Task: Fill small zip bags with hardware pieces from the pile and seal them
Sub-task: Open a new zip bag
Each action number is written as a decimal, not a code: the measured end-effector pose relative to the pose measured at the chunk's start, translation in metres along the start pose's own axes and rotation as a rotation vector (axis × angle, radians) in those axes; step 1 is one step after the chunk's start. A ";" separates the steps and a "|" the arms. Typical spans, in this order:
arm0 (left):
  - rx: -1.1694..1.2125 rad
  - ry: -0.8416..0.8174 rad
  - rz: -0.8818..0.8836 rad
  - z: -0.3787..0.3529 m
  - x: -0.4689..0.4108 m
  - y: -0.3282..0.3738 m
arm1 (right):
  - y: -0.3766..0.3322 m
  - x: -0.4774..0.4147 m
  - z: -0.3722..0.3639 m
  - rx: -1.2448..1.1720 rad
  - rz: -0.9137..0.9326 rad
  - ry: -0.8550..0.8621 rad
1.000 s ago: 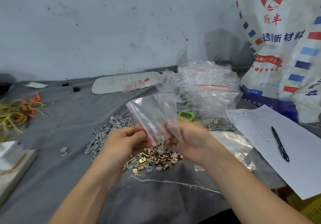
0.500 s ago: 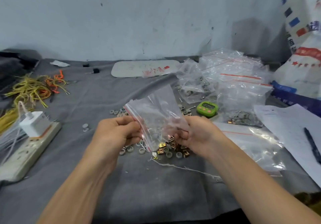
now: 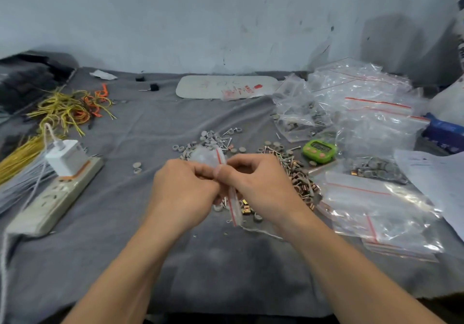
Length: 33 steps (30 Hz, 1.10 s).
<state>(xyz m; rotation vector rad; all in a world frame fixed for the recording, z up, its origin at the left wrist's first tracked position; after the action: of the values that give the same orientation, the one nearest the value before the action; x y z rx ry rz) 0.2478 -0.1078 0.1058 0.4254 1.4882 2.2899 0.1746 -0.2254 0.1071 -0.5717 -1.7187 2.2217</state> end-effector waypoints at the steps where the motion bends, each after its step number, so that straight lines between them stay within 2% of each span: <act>1: 0.021 -0.013 0.006 0.000 0.000 -0.002 | 0.000 0.000 0.001 -0.004 -0.014 0.014; 10: 0.114 -0.211 -0.060 -0.013 0.009 0.002 | 0.010 0.013 -0.014 -0.151 -0.207 -0.266; 13: 0.170 -0.199 -0.062 -0.013 0.010 0.000 | 0.014 0.012 0.005 -0.141 -0.200 -0.075; 15: 0.181 -0.103 -0.068 -0.007 0.005 -0.003 | 0.013 0.011 0.022 -0.036 -0.142 0.076; 16: 0.172 -0.036 -0.076 -0.001 0.003 -0.004 | 0.010 0.011 0.025 -0.001 -0.118 0.100; 18: 0.190 0.070 -0.082 0.008 0.000 -0.005 | 0.006 0.010 0.022 -0.002 -0.083 0.078; 20: 0.243 0.104 -0.091 0.014 -0.001 -0.003 | 0.002 0.010 0.015 -0.003 -0.063 0.035; 26: 0.298 0.068 -0.057 0.013 -0.004 -0.002 | 0.003 0.007 0.011 -0.051 -0.047 0.067; 30: 0.280 0.036 -0.034 0.002 -0.004 -0.005 | 0.003 0.003 0.003 -0.031 -0.054 0.022; 33: 0.368 -0.002 -0.010 0.000 -0.005 -0.007 | 0.003 0.001 0.001 -0.112 -0.059 0.004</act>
<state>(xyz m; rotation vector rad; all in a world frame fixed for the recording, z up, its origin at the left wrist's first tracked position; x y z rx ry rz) 0.2535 -0.1074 0.0993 0.5170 1.9108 2.0054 0.1738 -0.2264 0.1046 -0.5419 -1.8429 2.0935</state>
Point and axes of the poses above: each hand's wrist, its own x-axis away from the middle knuckle, its own z-axis out of the back of the hand, y = z × x, the point moved 10 cm from there along -x, towards the middle knuckle, and after that the axes turned 4 degrees about x, right-handed, at the moved point
